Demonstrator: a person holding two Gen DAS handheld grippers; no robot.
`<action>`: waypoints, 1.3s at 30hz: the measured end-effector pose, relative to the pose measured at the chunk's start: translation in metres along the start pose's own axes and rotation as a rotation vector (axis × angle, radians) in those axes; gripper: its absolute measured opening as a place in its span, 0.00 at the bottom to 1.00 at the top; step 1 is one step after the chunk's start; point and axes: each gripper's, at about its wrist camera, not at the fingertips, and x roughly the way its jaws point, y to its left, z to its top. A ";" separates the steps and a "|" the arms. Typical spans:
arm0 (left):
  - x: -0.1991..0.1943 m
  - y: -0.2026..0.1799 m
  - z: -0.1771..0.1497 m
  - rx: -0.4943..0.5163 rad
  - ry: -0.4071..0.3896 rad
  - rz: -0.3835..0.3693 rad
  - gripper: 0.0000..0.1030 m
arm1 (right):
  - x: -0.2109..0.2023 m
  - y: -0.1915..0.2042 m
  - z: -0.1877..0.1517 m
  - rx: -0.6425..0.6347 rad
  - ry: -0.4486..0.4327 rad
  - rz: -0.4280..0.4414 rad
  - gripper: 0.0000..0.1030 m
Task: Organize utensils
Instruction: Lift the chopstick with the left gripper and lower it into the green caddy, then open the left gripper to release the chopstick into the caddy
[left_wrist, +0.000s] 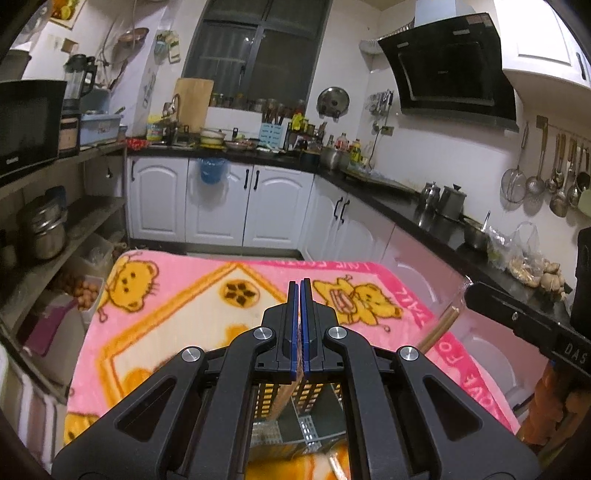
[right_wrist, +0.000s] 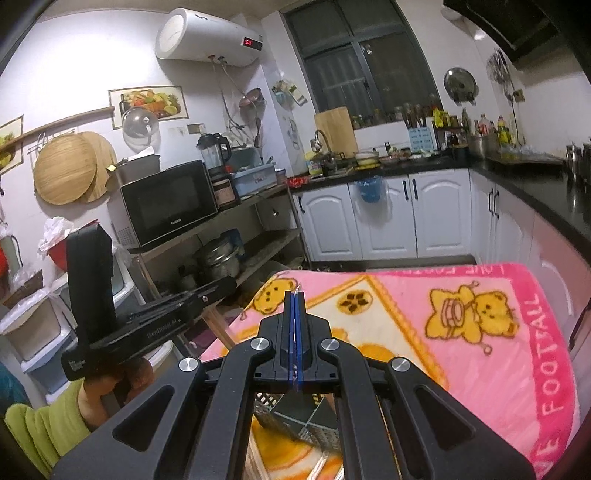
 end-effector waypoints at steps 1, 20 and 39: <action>0.001 0.002 -0.002 -0.003 0.007 -0.001 0.00 | 0.002 -0.001 -0.001 0.006 0.005 -0.002 0.01; -0.006 0.018 -0.029 -0.037 0.046 0.034 0.25 | 0.005 -0.019 -0.021 0.063 0.029 -0.064 0.11; -0.032 0.014 -0.046 -0.020 0.015 0.073 0.76 | -0.022 -0.026 -0.046 0.031 0.026 -0.130 0.47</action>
